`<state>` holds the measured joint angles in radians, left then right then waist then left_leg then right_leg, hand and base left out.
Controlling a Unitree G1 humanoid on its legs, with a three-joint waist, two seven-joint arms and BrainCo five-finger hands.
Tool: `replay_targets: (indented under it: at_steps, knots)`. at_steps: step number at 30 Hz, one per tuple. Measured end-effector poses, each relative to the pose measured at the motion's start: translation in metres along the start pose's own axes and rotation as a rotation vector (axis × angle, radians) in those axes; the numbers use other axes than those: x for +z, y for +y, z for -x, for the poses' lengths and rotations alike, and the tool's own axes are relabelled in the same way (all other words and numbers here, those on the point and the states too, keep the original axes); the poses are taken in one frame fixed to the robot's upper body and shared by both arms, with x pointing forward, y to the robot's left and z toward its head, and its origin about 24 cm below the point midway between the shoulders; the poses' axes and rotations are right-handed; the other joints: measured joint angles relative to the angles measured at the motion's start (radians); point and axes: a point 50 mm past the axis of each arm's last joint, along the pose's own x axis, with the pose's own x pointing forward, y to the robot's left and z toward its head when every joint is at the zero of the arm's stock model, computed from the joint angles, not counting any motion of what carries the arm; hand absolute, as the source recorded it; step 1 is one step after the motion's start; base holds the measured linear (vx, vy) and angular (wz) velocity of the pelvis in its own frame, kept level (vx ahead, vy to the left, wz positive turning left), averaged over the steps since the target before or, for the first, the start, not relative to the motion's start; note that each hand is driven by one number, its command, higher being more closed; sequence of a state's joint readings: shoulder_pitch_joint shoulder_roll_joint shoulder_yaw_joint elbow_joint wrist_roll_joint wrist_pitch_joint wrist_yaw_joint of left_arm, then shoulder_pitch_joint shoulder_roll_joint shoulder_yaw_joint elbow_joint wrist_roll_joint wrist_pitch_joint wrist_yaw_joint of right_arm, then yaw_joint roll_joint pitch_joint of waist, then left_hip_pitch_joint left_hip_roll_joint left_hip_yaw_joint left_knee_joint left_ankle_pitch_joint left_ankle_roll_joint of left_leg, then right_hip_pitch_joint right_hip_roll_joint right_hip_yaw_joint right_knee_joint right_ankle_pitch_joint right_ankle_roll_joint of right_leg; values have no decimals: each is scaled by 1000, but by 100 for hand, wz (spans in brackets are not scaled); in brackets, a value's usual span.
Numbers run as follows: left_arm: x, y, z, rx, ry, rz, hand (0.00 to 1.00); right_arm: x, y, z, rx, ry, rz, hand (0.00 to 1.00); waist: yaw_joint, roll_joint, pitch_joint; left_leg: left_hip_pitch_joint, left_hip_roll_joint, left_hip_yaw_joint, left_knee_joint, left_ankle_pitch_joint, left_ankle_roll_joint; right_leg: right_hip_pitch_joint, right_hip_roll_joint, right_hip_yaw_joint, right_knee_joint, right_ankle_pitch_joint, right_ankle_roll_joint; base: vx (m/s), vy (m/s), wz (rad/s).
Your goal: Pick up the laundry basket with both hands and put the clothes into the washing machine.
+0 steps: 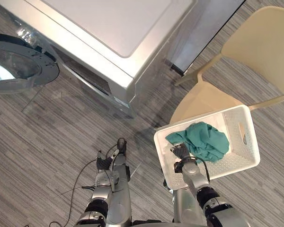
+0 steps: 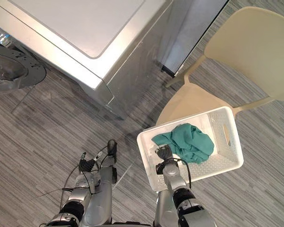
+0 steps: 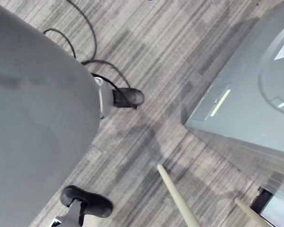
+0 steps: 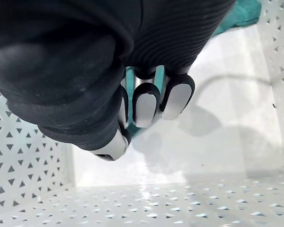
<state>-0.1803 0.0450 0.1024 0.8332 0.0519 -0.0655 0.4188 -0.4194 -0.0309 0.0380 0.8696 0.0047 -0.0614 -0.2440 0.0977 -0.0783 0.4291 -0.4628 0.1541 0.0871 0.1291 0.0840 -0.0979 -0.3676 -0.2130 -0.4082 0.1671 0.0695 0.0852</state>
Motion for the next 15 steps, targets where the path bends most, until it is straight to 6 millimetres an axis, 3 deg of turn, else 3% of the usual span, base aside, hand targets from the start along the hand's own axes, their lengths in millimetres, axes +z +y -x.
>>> replay_targets:
  at_steps: [1, 3, 4, 7, 11, 15]
  knots:
    - [0, 0, 0, -4, -2, -11, 0, 21, -11, -9, -46, -46, -33, 100, 1, 0, 0, 10, -1, 0, -6, 4, 3, 12, 0, -1, -10, 6, 0, 30, -16, 2]
    - [2, 2, 0, -2, -14, -19, 0, 75, -54, -25, -208, -176, -150, 100, 7, 1, 0, 32, 1, 4, -5, 12, 10, 42, 1, -2, -23, 16, -1, 21, -9, 7]
    - [2, 2, -1, -2, -20, -22, 0, 85, -65, -26, -242, -204, -173, 100, 10, 1, 0, 36, 0, 4, -6, 12, 10, 47, 1, -2, -24, 16, -1, -1, -6, 3]
    - [8, 3, -1, -6, -46, -24, 0, 145, -109, -29, -344, -354, -286, 100, 25, 5, -2, 42, -1, 3, -13, 11, 10, 49, 2, -3, -31, 18, 0, -7, -6, -2]
    - [8, 4, -2, -8, -52, -31, 0, 196, -125, -25, -353, -471, -362, 100, 27, 13, -6, 43, -1, 2, -12, 12, 10, 50, 4, -5, -31, 18, -1, 0, 0, 0]
    - [8, 2, -1, -30, -51, -31, 0, 211, -125, -25, -347, -490, -377, 100, 29, 24, -12, 43, 0, 2, -12, 12, 10, 55, 5, -14, -34, 18, -1, 35, -18, 3]
